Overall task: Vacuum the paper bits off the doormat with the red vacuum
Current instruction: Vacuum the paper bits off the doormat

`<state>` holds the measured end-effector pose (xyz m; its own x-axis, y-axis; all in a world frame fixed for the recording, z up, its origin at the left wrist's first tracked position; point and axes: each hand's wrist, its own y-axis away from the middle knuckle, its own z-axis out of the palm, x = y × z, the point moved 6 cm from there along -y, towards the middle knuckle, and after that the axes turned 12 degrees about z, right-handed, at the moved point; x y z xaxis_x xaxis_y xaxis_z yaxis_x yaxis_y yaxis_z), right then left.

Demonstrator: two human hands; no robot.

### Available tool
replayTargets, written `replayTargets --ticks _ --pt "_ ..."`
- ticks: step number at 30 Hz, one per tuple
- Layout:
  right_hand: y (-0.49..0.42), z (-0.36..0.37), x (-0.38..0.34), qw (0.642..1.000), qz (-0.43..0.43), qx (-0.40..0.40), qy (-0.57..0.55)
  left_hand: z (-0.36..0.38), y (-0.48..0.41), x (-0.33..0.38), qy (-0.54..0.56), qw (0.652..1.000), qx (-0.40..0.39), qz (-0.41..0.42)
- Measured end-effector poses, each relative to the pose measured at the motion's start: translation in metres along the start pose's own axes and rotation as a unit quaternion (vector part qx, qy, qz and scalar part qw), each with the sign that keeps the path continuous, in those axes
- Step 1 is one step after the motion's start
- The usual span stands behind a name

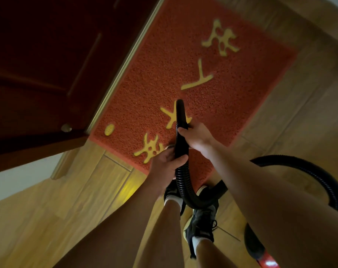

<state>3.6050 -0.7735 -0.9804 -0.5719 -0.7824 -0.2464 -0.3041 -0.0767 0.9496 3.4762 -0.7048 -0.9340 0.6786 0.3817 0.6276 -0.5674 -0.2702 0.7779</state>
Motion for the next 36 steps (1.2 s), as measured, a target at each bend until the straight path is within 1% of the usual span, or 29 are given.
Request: replayTargets --ticks 5,8,13,18,23,28,32,36 --pt "0.008 0.015 0.030 0.999 -0.001 -0.027 -0.023 -0.002 0.024 -0.027 -0.003 1.000 0.020 0.000" --pt "0.015 0.025 0.050 0.999 0.013 -0.041 -0.033 -0.002 0.041 -0.044 0.004 0.999 0.042 -0.007" --pt "0.025 0.044 0.077 0.997 0.020 -0.067 -0.020 -0.003 0.067 -0.075 0.038 0.997 0.069 -0.029" --pt "0.030 0.073 0.086 0.997 0.009 -0.078 0.012 -0.018 0.079 -0.100 0.065 0.993 0.089 -0.039" --pt "0.039 0.099 0.088 0.995 -0.010 -0.070 0.065 -0.036 0.088 -0.125 0.097 0.989 0.099 -0.042" --pt "0.048 0.114 0.090 0.994 -0.023 -0.057 0.087 -0.047 0.093 -0.143 0.127 0.987 0.086 -0.048" --pt "0.051 0.121 0.101 0.996 -0.031 -0.021 0.083 -0.055 0.095 -0.156 0.120 0.989 0.066 -0.047" --pt "0.056 0.130 0.121 0.997 -0.027 -0.004 0.074 -0.060 0.102 -0.170 0.100 0.993 0.044 -0.045"
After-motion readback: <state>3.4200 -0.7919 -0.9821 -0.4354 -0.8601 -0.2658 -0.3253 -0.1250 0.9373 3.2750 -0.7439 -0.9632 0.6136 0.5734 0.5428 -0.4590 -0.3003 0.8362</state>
